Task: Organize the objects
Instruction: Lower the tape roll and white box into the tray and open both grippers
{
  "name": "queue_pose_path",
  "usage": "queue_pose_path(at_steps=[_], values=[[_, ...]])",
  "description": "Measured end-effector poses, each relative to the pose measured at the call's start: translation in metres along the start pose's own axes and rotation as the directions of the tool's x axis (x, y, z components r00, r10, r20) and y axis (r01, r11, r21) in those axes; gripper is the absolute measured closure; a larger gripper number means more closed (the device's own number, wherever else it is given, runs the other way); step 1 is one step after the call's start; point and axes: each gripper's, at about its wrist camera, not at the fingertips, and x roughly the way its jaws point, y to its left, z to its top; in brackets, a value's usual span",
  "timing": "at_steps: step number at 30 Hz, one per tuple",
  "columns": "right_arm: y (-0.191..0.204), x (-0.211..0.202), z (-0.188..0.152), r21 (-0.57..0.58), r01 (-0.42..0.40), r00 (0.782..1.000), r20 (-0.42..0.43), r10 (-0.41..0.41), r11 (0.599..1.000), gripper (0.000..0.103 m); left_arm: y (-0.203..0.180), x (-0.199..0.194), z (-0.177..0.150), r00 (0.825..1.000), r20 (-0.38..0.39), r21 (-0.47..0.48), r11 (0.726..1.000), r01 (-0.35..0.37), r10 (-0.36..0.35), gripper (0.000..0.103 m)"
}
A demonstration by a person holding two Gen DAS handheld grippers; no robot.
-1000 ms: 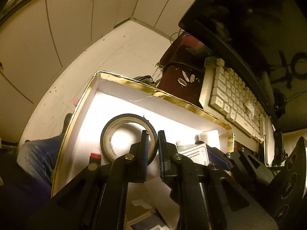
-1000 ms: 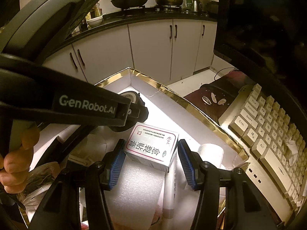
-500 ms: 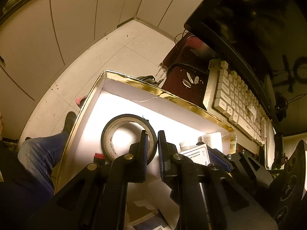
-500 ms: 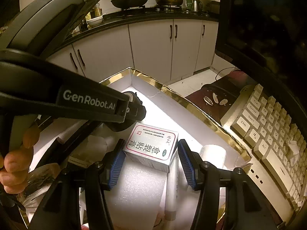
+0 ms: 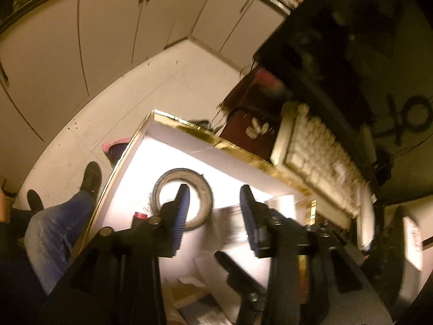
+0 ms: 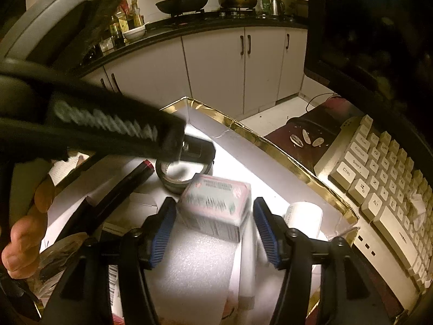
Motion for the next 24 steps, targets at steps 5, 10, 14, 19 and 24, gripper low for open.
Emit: queue_pose_path(at_steps=[5,10,14,19,24], values=[[0.000,-0.023,-0.006,0.027,-0.014,0.998,0.055,0.012,1.000,0.034,-0.006,-0.039,-0.015,0.991,0.115,-0.027,0.997,0.069,-0.065,0.054],[-0.005,-0.056,-0.025,0.070,-0.023,0.991,0.130,0.014,0.997,0.030,-0.016,-0.073,-0.045,0.968,0.214,-0.007,0.991,0.137,-0.132,0.041],[-0.013,-0.082,-0.047,0.112,-0.016,0.981,0.193,-0.006,0.994,0.027,-0.026,-0.084,-0.071,0.956,0.233,0.022,0.983,0.180,-0.180,0.041],[-0.030,-0.098,-0.073,0.187,-0.024,0.978,0.209,-0.016,0.982,0.026,-0.040,-0.080,-0.095,0.960,0.201,0.064,0.981,0.184,-0.193,0.040],[-0.053,-0.106,-0.098,0.249,0.001,0.981,0.189,-0.050,0.969,0.025,-0.049,-0.074,-0.115,0.964,0.149,0.089,0.974,0.210,-0.222,0.039]])
